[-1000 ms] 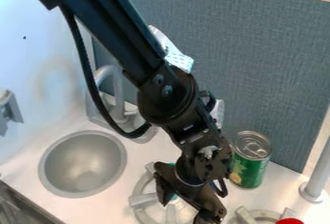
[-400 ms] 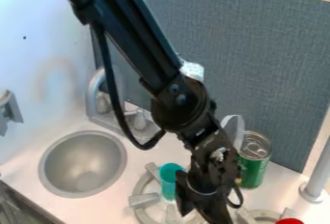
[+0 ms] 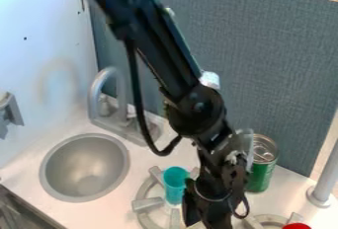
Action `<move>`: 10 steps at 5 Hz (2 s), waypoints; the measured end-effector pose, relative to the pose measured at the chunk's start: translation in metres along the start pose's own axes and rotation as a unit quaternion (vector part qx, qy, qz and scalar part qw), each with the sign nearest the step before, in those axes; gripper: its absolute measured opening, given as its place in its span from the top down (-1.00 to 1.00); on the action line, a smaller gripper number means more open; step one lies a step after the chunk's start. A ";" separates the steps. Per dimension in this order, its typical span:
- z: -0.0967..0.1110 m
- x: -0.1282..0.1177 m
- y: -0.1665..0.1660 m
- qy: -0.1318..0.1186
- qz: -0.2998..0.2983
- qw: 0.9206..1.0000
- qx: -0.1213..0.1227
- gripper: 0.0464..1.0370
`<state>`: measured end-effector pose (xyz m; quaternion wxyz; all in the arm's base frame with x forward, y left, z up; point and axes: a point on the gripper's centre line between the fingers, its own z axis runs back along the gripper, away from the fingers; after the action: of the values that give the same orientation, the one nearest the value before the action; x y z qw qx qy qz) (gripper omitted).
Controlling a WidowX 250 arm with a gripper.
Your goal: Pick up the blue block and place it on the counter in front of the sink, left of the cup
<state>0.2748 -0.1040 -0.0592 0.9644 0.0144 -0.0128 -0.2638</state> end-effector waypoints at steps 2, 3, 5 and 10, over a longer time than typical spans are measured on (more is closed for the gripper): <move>-0.011 -0.002 -0.022 0.019 -0.043 0.999 -0.003 -0.93; -0.011 0.000 -0.026 0.011 -0.046 0.999 -0.016 -0.93; -0.029 0.007 -0.022 0.026 -0.027 0.999 0.014 -0.93; -0.038 0.000 -0.029 0.043 -0.017 0.999 0.000 -0.26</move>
<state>0.2610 -0.1279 -0.0979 0.9593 0.0258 0.0294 -0.2796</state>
